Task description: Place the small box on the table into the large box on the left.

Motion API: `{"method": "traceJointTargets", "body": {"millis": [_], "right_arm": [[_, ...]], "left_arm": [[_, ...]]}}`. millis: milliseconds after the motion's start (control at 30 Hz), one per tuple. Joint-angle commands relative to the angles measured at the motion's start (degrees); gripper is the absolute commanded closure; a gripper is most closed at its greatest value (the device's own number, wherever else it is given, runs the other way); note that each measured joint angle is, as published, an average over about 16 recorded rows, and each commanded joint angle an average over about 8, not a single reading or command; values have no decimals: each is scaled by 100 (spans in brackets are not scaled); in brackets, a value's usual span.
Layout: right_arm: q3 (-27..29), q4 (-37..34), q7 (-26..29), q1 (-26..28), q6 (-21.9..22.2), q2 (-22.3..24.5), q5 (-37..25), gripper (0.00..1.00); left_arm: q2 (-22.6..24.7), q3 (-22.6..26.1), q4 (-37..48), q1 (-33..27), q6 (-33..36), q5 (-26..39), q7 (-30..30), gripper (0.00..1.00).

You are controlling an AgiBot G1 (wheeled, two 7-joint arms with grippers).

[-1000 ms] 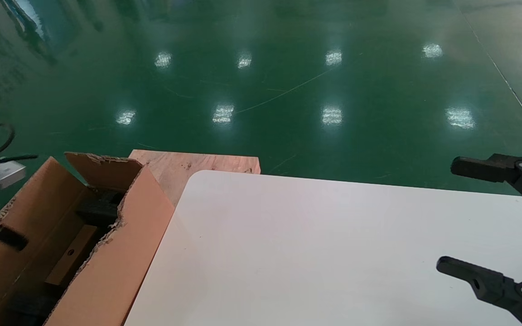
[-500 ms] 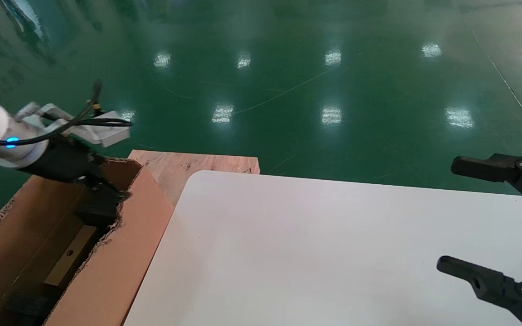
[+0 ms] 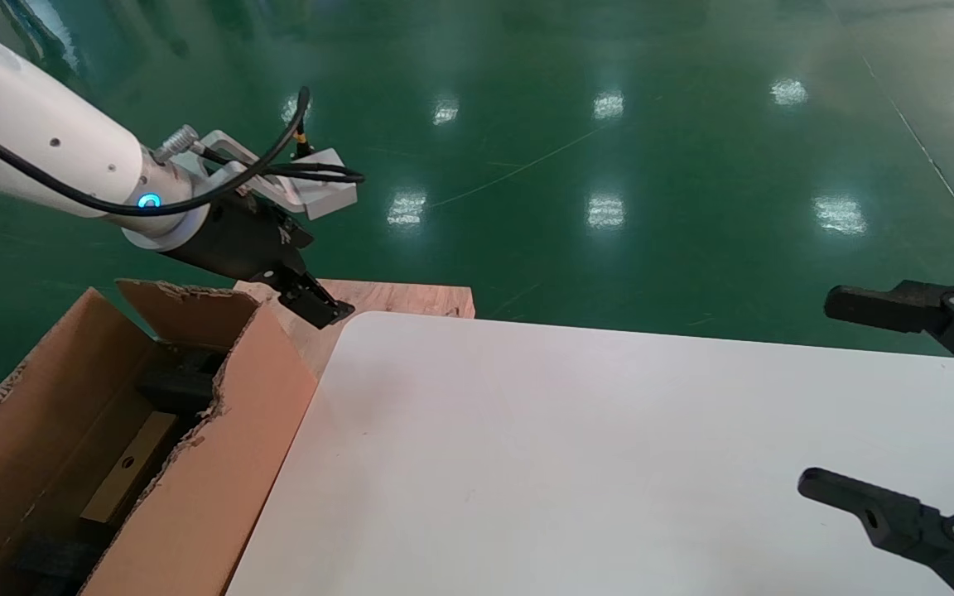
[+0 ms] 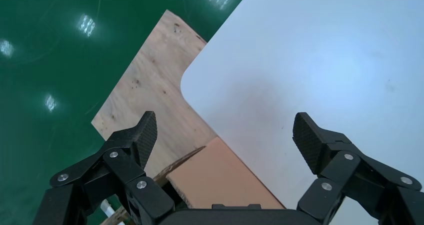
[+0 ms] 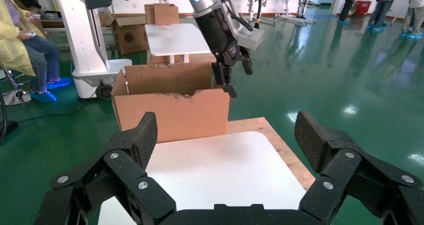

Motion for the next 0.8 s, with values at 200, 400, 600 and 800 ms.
{"method": "traceJointTargets", "body": {"millis": [200, 400, 600, 800], "right_arm": [[0, -1, 0, 0, 1, 0, 1, 0], [0, -1, 0, 0, 1, 0, 1, 0], [-1, -1, 0, 0, 1, 0, 1, 0], [-1, -1, 0, 0, 1, 0, 1, 0]], "left_arm": [[2, -456, 14, 330, 106, -191, 241, 0], [-55, -1478, 49, 1080, 400, -599, 804, 0], [-113, -2534, 86, 1856, 704, -1020, 1387, 0], [-173, -3596, 123, 2636, 1010, -1443, 1973, 0]]}}
